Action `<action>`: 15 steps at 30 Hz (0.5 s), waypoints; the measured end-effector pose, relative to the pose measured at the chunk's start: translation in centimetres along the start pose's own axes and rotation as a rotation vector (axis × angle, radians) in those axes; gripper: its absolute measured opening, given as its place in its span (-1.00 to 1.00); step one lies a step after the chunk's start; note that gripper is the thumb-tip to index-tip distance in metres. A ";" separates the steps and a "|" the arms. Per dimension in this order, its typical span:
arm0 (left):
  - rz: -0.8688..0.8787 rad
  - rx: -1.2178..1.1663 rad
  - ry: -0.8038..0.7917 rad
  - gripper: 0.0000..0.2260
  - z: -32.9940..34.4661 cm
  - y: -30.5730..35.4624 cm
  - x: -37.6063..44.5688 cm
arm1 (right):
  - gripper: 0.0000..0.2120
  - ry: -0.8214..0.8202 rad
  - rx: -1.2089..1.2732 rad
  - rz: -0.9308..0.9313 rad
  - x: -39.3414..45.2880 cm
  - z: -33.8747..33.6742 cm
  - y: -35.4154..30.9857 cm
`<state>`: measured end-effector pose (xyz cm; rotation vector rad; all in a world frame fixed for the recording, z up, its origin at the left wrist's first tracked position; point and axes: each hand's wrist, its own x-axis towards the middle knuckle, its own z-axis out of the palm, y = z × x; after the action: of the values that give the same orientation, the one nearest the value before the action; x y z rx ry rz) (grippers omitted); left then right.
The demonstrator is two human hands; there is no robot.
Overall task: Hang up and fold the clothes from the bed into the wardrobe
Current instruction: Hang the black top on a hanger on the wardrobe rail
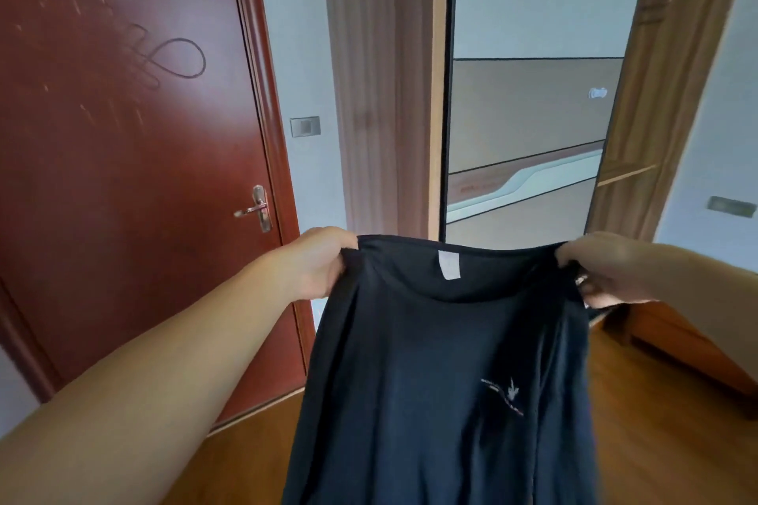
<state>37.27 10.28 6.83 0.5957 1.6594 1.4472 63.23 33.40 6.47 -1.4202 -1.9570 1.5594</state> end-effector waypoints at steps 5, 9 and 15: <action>0.091 -0.158 0.045 -0.84 3.5 3.2 8.3 | -0.86 0.038 0.194 -0.066 4.7 -0.8 -3.0; 0.156 -0.265 0.097 -0.87 8.6 5.0 13.3 | -0.79 -0.076 0.445 -0.180 9.5 -1.1 -5.3; 0.242 -0.203 0.106 -0.77 17.2 7.7 20.1 | -0.73 -0.242 0.439 -0.360 17.3 -1.3 -10.1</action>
<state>39.37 37.68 8.84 0.6302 1.5350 1.8259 50.48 48.57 9.53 -0.6939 -1.7153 1.8893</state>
